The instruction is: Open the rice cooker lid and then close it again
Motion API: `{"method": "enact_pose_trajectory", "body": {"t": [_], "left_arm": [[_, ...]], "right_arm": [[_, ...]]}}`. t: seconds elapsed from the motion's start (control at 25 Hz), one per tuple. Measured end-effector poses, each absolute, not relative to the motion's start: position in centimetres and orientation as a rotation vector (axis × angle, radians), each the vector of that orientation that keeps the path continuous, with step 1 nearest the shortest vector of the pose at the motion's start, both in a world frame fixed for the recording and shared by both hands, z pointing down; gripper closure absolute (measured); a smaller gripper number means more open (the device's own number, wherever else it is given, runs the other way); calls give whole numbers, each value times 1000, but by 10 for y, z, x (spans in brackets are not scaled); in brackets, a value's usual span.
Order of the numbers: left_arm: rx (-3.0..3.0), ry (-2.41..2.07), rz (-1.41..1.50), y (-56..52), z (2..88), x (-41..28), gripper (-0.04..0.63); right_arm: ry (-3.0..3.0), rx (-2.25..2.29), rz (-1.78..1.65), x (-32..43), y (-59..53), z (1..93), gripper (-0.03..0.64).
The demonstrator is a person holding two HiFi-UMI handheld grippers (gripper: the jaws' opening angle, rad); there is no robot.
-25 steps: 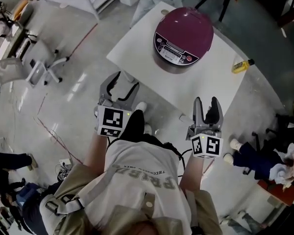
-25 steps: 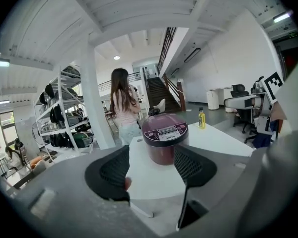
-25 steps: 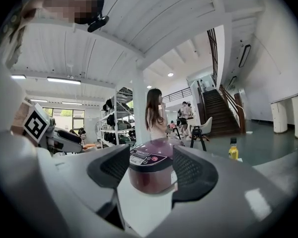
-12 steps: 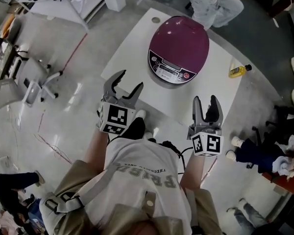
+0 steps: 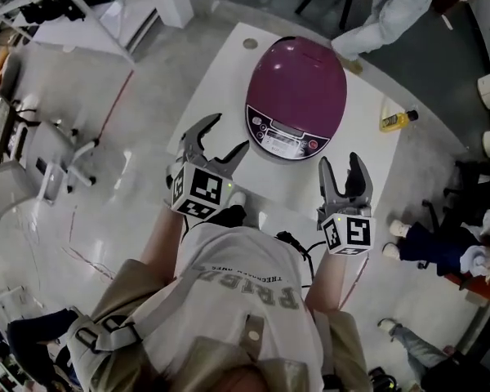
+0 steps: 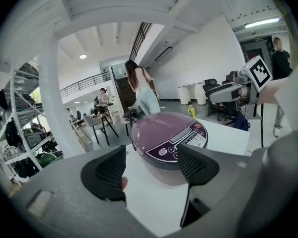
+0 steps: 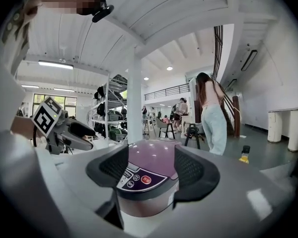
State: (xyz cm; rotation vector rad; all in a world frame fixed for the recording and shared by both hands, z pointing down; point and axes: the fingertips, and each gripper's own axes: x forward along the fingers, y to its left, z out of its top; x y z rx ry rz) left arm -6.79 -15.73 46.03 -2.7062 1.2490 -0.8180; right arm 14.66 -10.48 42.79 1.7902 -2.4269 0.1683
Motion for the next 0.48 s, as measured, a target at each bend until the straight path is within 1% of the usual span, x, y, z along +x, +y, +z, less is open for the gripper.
{"method": "enact_pose_trajectory", "body": {"t": [0.12, 0.24, 0.36, 0.48], "left_arm": [[-2703, 1138, -859, -168, 466, -64, 260], [-2700, 983, -917, -173, 474, -54, 234], [-2667, 801, -998, -172, 484, -42, 214], [-2628, 642, -1066, -168, 494, -32, 209]], "right_arm": [[-2407, 1763, 174, 140, -115, 433, 342], [-2393, 1687, 167, 130, -122, 441, 336], [-2384, 1560, 164, 115, -128, 452, 328], [-2378, 1403, 173, 96, -131, 466, 315]]}}
